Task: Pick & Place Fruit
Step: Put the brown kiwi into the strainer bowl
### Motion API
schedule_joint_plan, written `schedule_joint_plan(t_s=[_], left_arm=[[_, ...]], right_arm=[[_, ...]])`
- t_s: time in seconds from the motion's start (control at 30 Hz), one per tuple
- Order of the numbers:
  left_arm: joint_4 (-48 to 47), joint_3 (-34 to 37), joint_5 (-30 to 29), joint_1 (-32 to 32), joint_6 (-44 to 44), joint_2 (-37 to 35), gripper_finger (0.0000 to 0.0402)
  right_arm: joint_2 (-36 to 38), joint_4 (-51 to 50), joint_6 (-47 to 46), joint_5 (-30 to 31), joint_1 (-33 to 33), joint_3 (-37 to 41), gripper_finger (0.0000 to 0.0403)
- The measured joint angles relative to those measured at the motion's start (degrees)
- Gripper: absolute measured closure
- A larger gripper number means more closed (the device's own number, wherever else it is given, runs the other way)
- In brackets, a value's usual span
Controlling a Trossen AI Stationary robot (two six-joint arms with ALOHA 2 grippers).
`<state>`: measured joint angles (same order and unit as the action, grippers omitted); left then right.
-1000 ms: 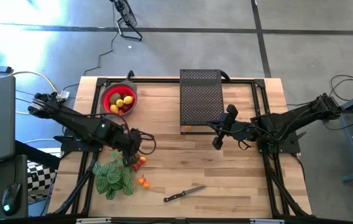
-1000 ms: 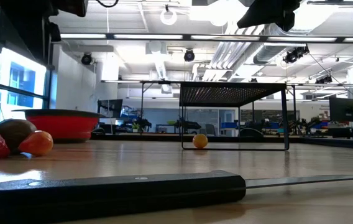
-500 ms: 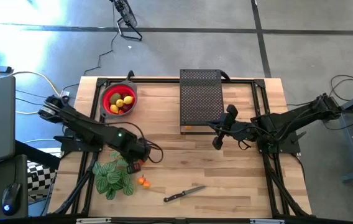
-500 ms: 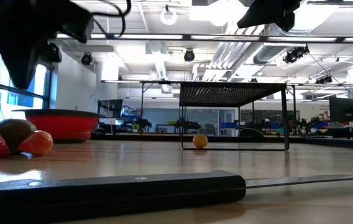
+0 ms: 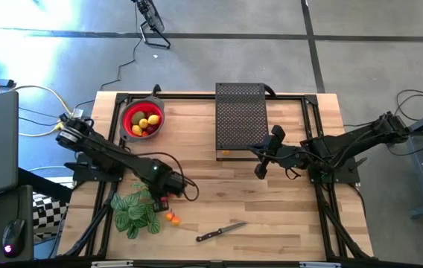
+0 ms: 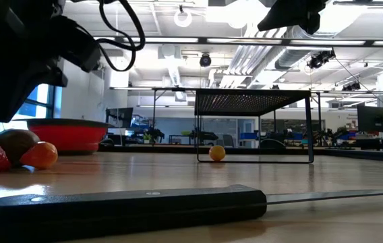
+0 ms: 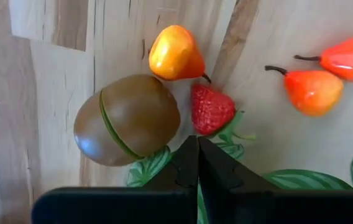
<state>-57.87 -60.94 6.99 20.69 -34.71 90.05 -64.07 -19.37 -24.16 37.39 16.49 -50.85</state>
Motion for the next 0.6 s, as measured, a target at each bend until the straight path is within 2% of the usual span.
schedule_joint_plan(t_s=[0.47,0.6], left_arm=[[0.8,0.0,-0.6,3.6,0.7,1.7,0.0401],[0.8,0.0,-3.8,4.6,0.0,1.7,0.0401]], right_arm=[[0.0,-0.1,0.0,0.0,0.0,0.0,0.04],[0.0,-0.1,0.0,0.2,0.0,0.0,0.04]])
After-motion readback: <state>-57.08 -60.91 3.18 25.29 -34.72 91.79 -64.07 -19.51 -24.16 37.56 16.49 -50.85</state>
